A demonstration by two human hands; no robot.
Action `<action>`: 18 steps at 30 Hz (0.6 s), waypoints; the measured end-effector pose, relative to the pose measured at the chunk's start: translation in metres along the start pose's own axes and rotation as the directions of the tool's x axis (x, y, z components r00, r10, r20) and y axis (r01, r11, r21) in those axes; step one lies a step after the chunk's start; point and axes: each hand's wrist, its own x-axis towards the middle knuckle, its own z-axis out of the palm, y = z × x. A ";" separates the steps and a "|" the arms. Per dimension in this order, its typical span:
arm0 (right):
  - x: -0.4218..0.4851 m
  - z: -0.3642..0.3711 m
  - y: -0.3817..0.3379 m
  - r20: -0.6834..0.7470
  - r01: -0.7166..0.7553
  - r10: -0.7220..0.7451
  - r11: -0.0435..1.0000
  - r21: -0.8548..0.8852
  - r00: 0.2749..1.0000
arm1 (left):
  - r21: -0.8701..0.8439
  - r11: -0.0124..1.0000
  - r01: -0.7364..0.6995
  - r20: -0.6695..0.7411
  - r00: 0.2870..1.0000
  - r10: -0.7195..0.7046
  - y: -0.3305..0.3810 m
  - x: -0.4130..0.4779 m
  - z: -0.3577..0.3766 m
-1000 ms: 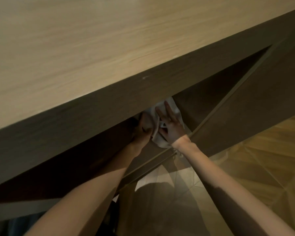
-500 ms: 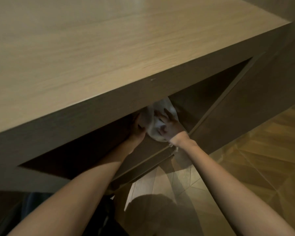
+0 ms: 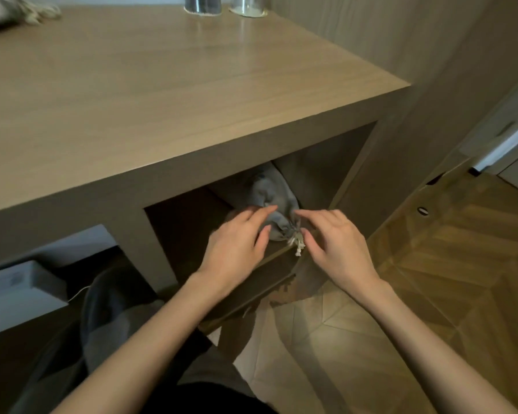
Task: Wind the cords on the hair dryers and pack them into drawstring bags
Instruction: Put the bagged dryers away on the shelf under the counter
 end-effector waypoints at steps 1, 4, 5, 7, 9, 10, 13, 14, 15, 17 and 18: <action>-0.002 -0.013 -0.009 -0.046 0.022 -0.022 1.000 0.006 0.999 | 0.030 0.998 -0.052 -0.052 0.997 0.053 0.004 -0.007 -0.012; -0.002 -0.047 -0.039 -0.130 0.093 -0.091 0.996 0.007 0.987 | 0.109 0.981 -0.159 -0.180 0.968 0.177 0.014 -0.021 -0.050; 0.001 -0.057 -0.049 -0.153 0.122 -0.119 0.993 0.007 0.981 | 0.137 0.972 -0.192 -0.222 0.950 0.219 0.016 -0.024 -0.064; 0.008 -0.074 -0.070 -0.210 0.179 -0.174 0.984 0.006 0.962 | 0.211 0.944 -0.252 -0.284 0.909 0.306 0.022 -0.029 -0.093; 0.018 -0.089 -0.092 -0.275 0.228 -0.217 0.974 0.010 0.937 | 0.282 0.919 -0.277 -0.349 0.862 0.367 0.025 -0.035 -0.122; 0.023 -0.096 -0.104 -0.302 0.245 -0.227 0.969 0.021 0.926 | 0.311 0.911 -0.271 -0.380 0.843 0.381 0.024 -0.038 -0.137; 0.045 -0.109 -0.141 -0.332 0.298 -0.262 0.953 0.061 0.906 | 0.378 0.905 -0.197 -0.439 0.822 0.362 0.013 -0.047 -0.180; 0.053 -0.111 -0.153 -0.329 0.315 -0.277 0.947 0.068 0.903 | 0.398 0.904 -0.157 -0.449 0.826 0.341 0.006 -0.049 -0.194; 0.061 -0.111 -0.164 -0.324 0.330 -0.290 0.941 0.073 0.900 | 0.411 0.904 -0.116 -0.460 0.830 0.315 -0.002 -0.052 -0.208; 0.079 -0.108 -0.187 -0.315 0.355 -0.314 0.932 0.079 0.895 | 0.428 0.903 -0.038 -0.479 0.838 0.262 -0.019 -0.054 -0.235; 0.088 -0.104 -0.197 -0.312 0.367 -0.325 0.926 0.085 0.893 | 0.437 0.900 -0.004 -0.482 0.843 0.237 -0.029 -0.055 -0.248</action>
